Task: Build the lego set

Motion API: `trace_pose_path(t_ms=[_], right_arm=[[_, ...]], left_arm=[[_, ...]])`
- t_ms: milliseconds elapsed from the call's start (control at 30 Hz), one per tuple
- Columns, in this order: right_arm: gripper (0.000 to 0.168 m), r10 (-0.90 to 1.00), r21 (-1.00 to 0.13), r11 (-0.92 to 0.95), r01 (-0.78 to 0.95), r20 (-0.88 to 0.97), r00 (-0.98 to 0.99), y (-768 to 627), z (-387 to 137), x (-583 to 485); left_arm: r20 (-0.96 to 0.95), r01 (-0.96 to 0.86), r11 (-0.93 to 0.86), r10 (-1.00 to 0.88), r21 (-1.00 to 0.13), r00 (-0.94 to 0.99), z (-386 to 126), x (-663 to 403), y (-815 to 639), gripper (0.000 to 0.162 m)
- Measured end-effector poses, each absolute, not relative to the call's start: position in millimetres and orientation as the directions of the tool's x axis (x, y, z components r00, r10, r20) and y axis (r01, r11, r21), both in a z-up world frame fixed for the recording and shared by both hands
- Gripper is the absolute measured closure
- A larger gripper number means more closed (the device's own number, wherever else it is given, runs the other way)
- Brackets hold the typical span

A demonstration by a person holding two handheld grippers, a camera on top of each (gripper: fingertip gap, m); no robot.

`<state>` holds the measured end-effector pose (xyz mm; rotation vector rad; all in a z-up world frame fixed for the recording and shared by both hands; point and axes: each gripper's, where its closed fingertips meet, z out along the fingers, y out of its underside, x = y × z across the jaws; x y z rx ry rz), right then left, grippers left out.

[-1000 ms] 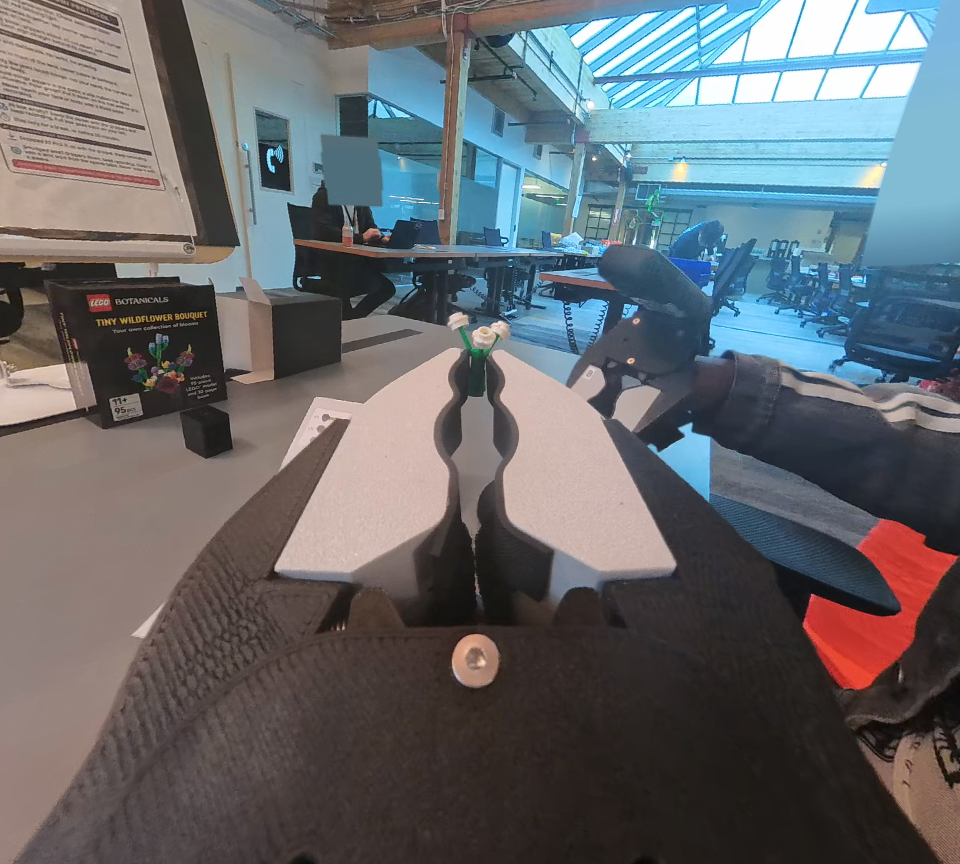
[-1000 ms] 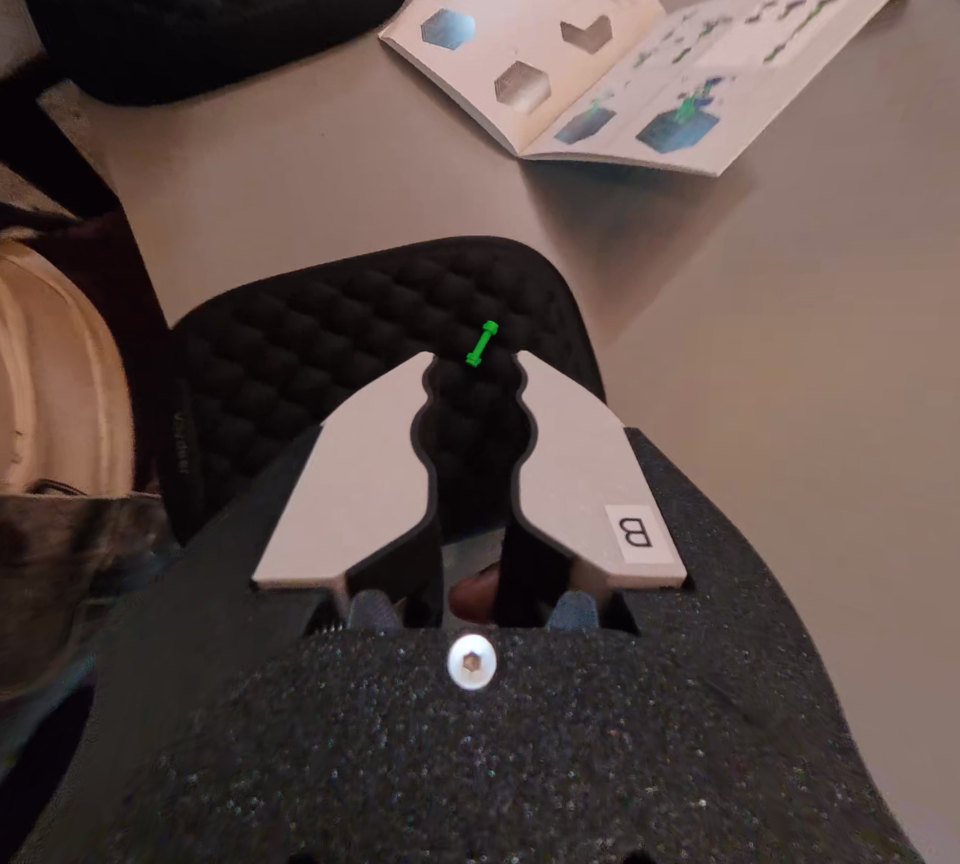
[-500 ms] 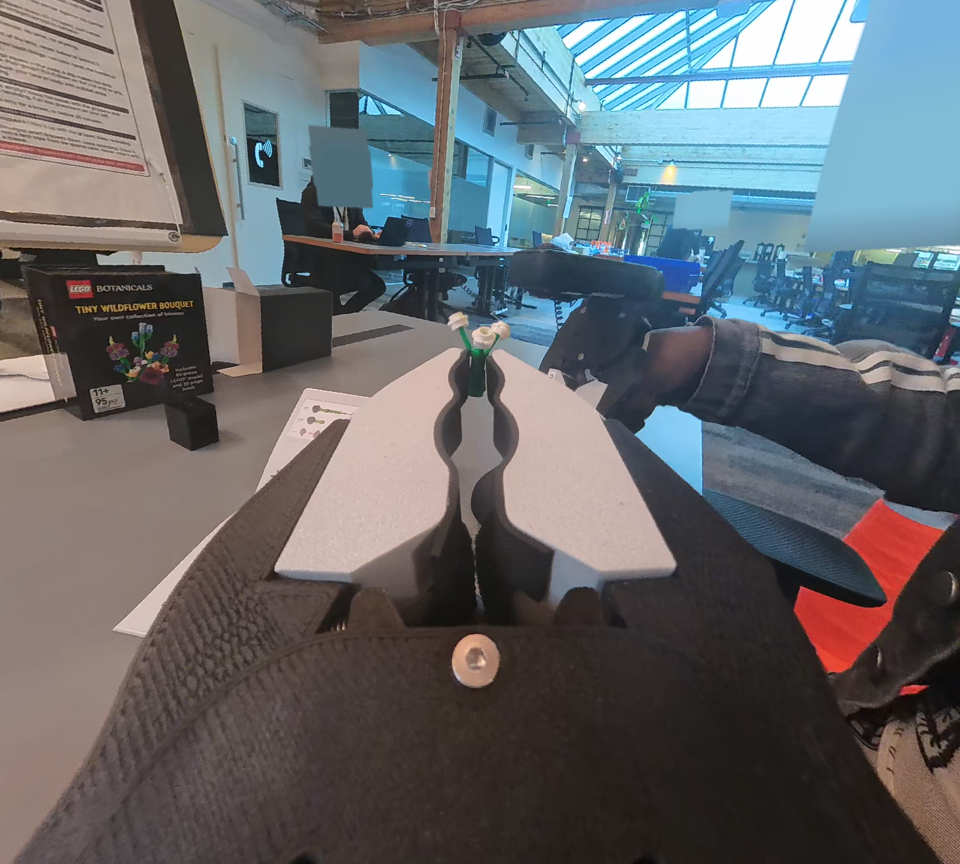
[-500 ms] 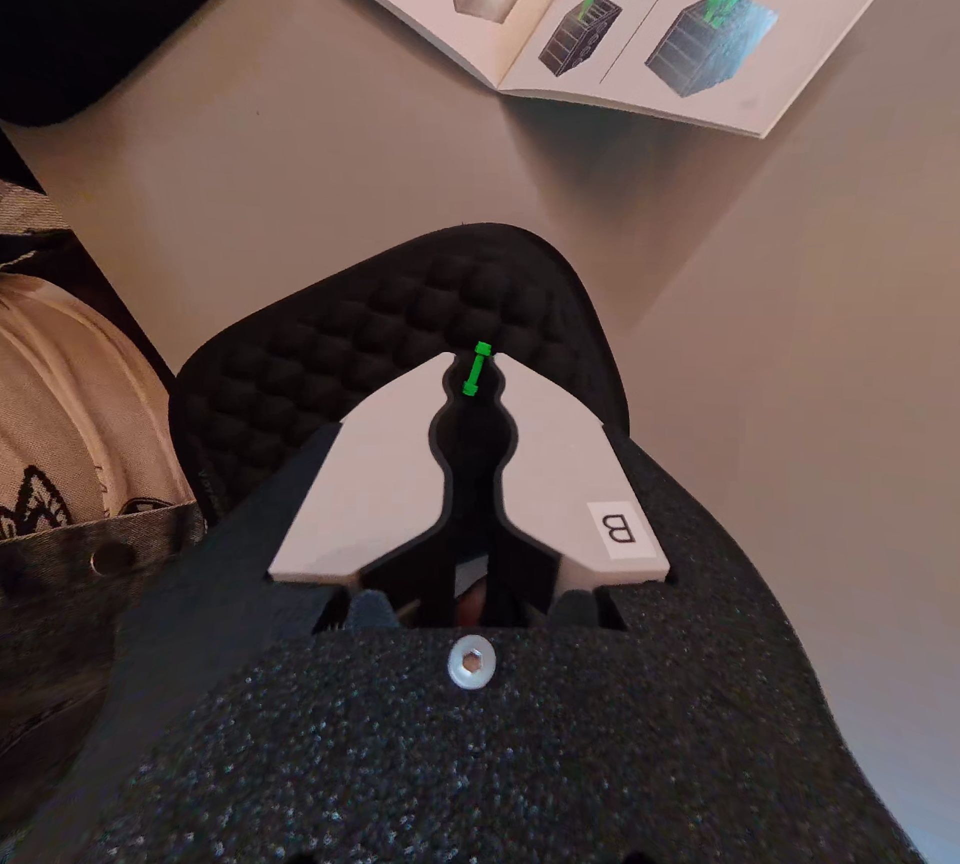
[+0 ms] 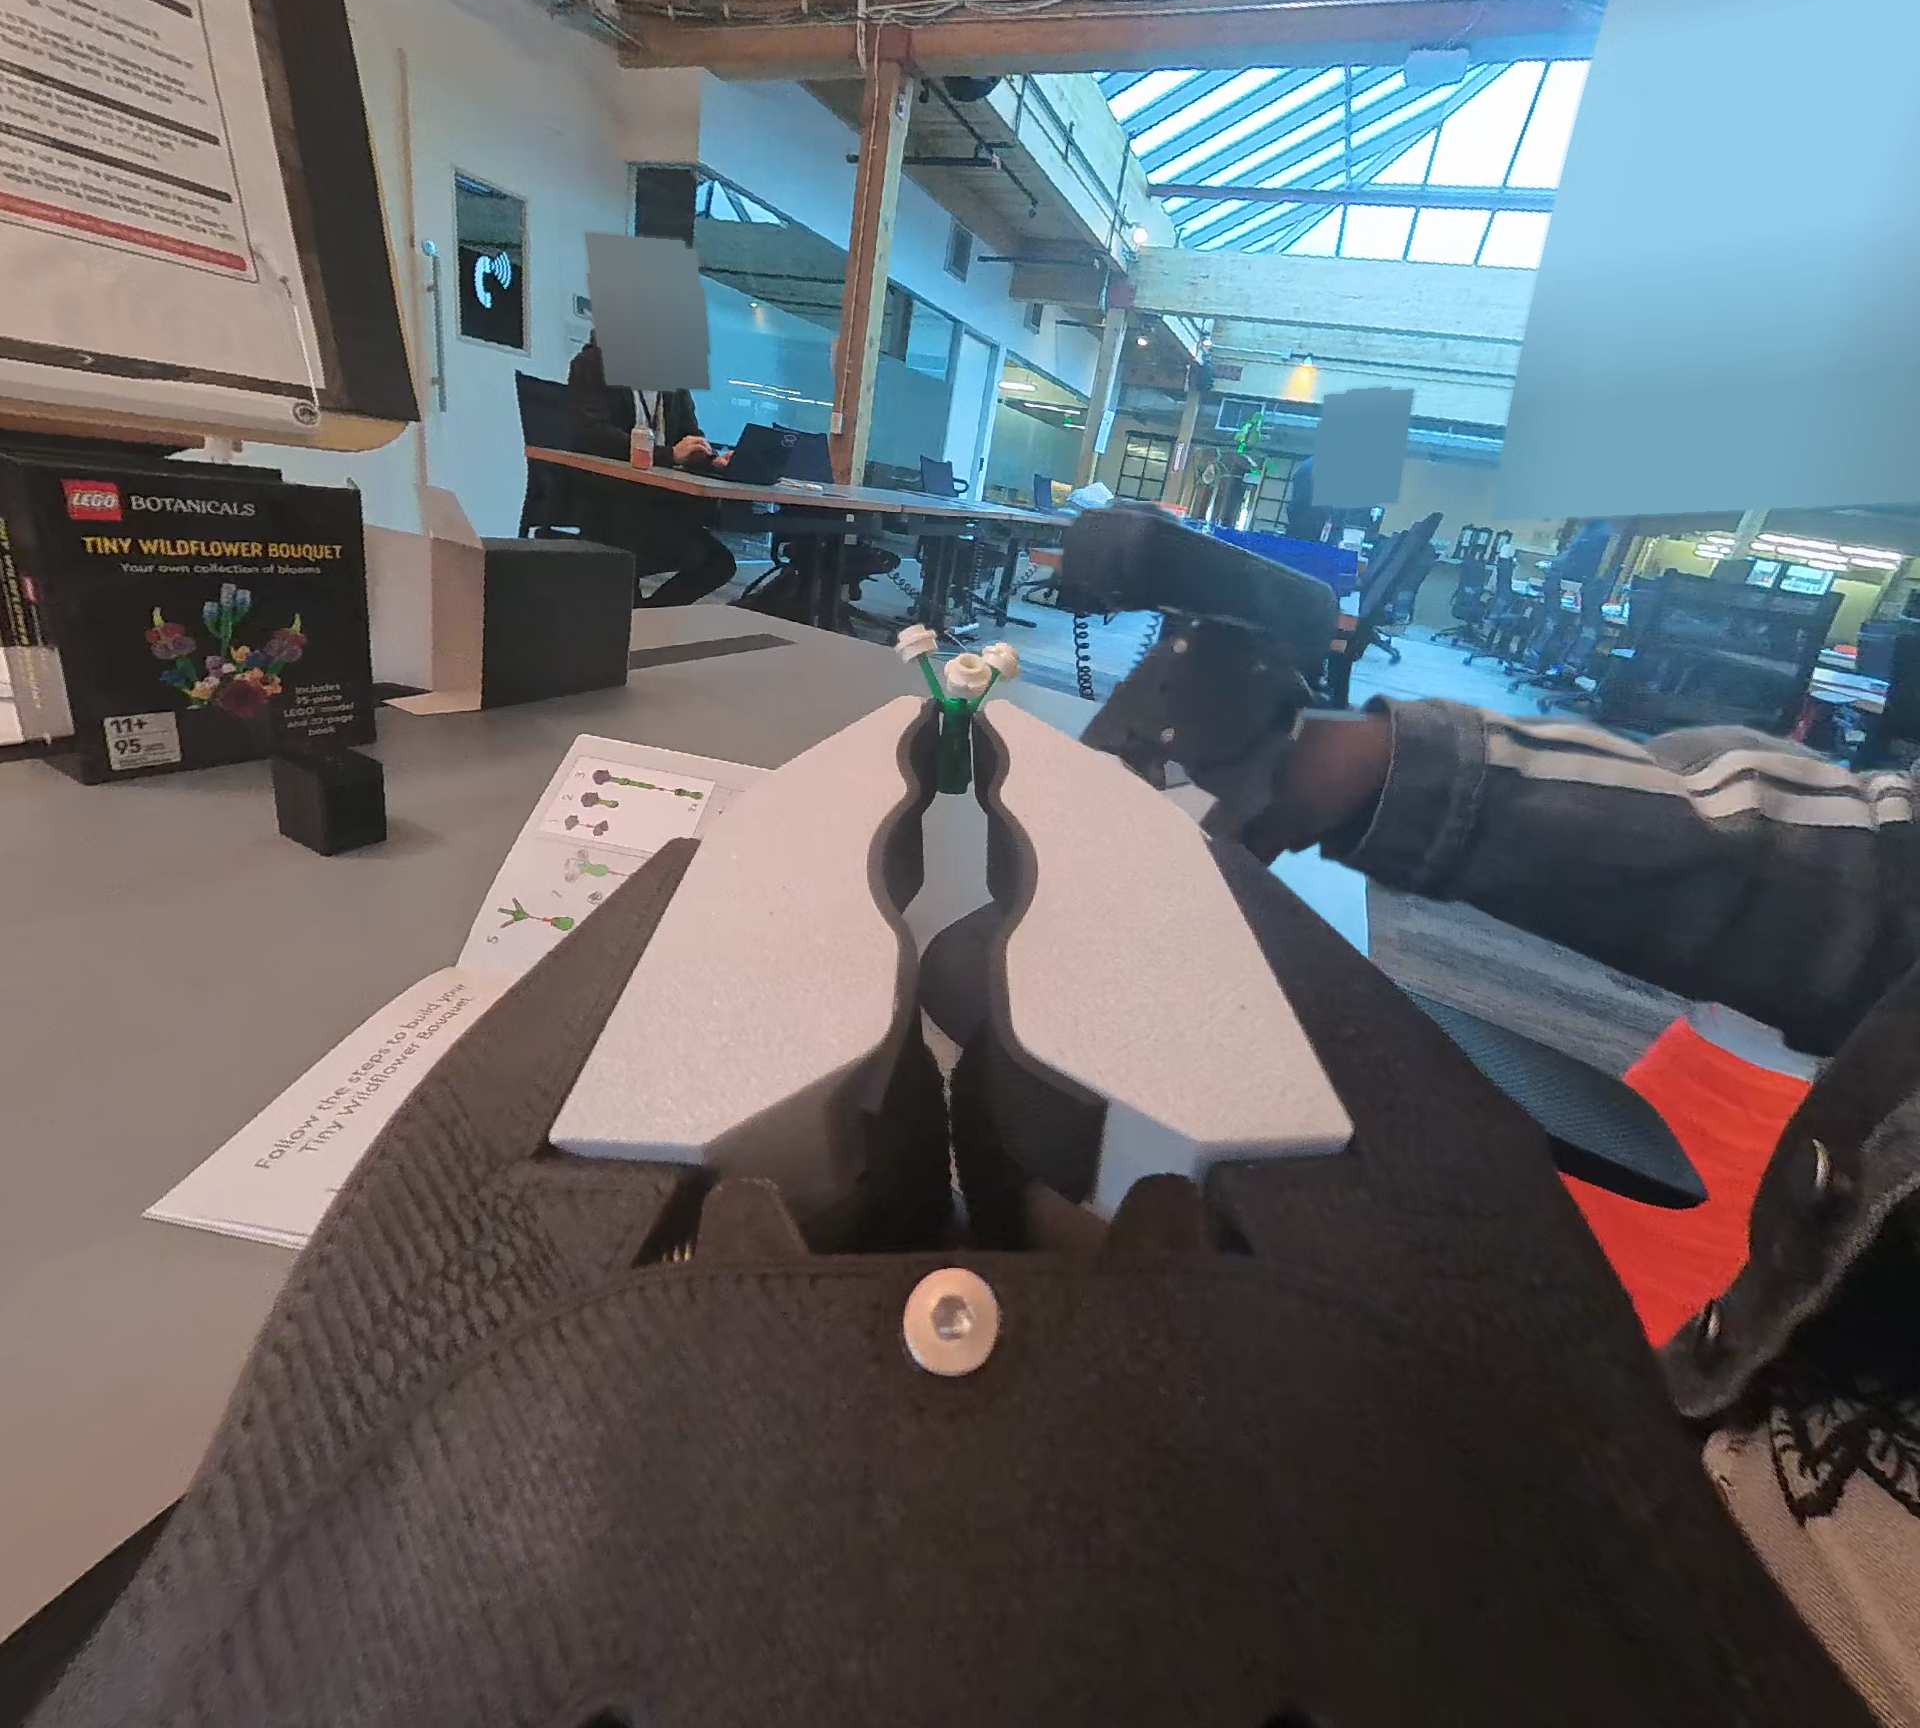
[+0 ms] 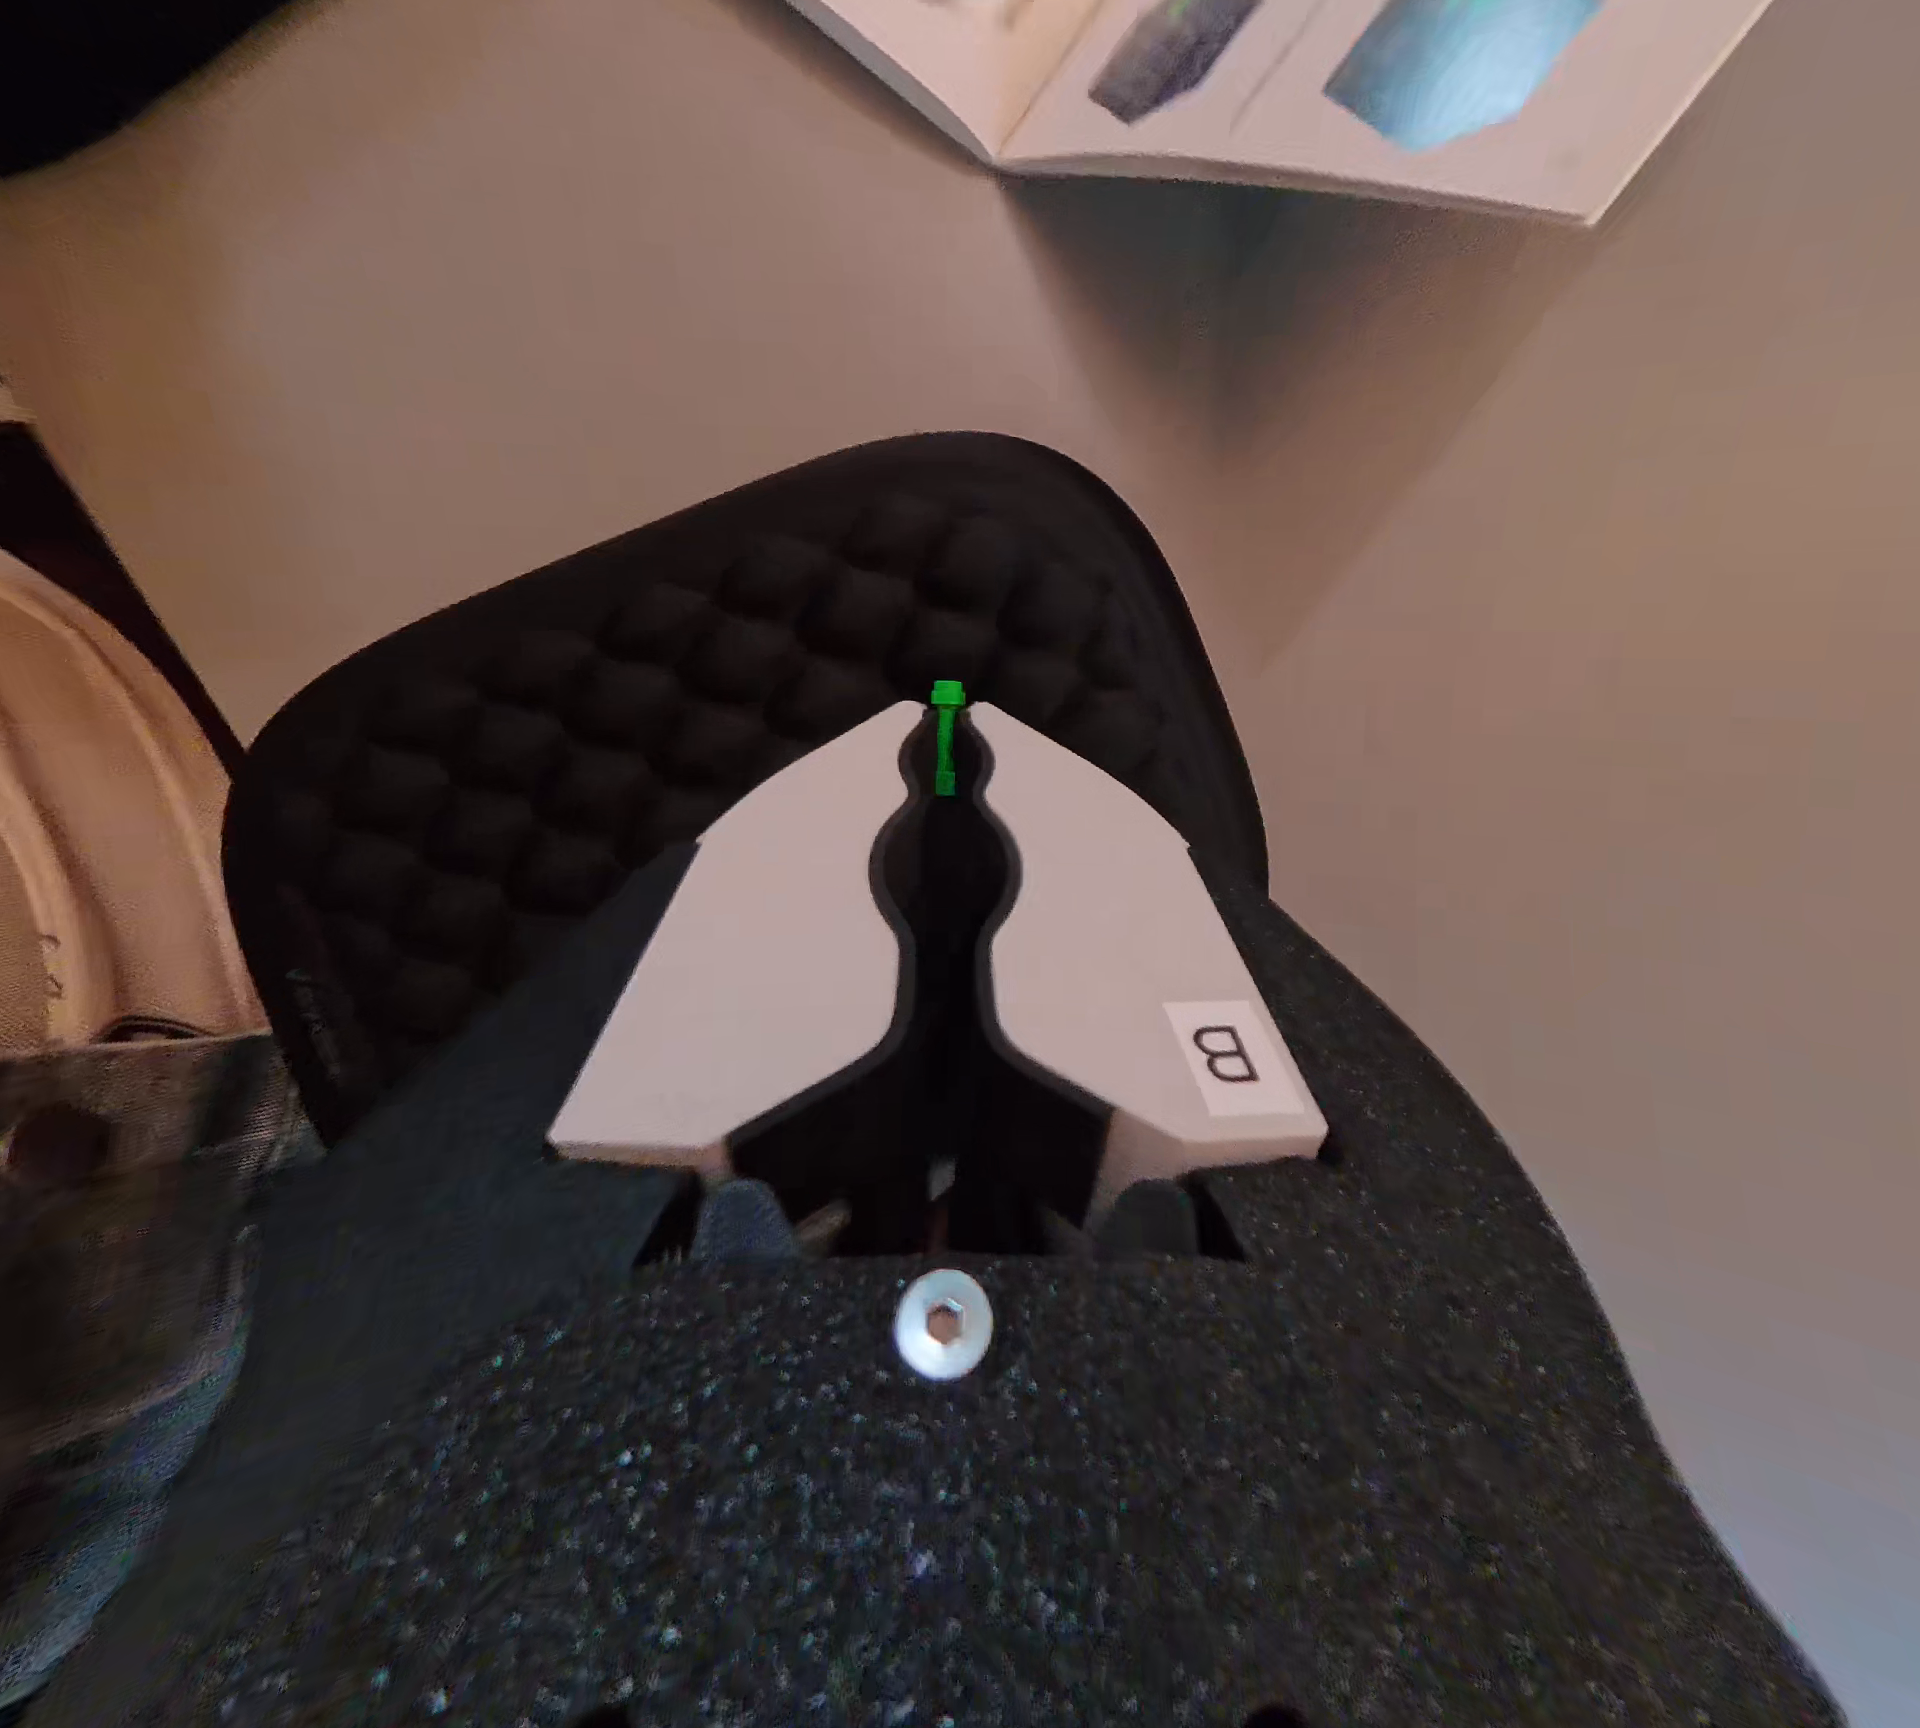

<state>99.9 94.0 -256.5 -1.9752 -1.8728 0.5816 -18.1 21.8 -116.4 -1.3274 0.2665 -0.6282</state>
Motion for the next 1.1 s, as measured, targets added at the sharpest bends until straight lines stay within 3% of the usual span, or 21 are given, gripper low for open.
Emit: trace_pose_path(t_ms=[33, 267, 467, 733, 1100], right_arm=[[0.164, 0.999, -0.590, -0.036, 0.807, -0.051, 0.007, 93.5, -253.9, 99.6], [0.165, 1.000, -0.919, -0.011, 0.394, -0.015, -0.007, 95.4, -187.6, 93.8], [0.166, 0.994, -0.997, 0.069, 0.042, 0.064, -0.092, 60.6, -133.9, 54.8], [0.165, 0.961, -0.995, 0.079, -0.065, 0.093, -0.262, 6.7, -104.4, 3.6], [0.165, 0.948, -0.996, 0.066, -0.053, 0.079, -0.308, -22.4, -82.7, -8.7]], left_arm=[[0.168, 0.276, 0.110, -0.565, -0.955, 0.807, -116.0, -19.0, 21.8, 0.155], [0.242, 0.374, 0.109, -0.593, -0.921, 0.768, -110.2, -21.7, 24.2, 0.155], [0.260, 0.452, 0.146, -0.649, -0.880, 0.715, -84.2, -18.9, 13.6, 0.156], [0.176, 0.492, 0.299, -0.683, -0.818, 0.709, -26.4, -23.9, -26.9, 0.156], [0.085, 0.405, 0.381, -0.633, -0.831, 0.770, -6.2, -25.5, -54.4, 0.156]])
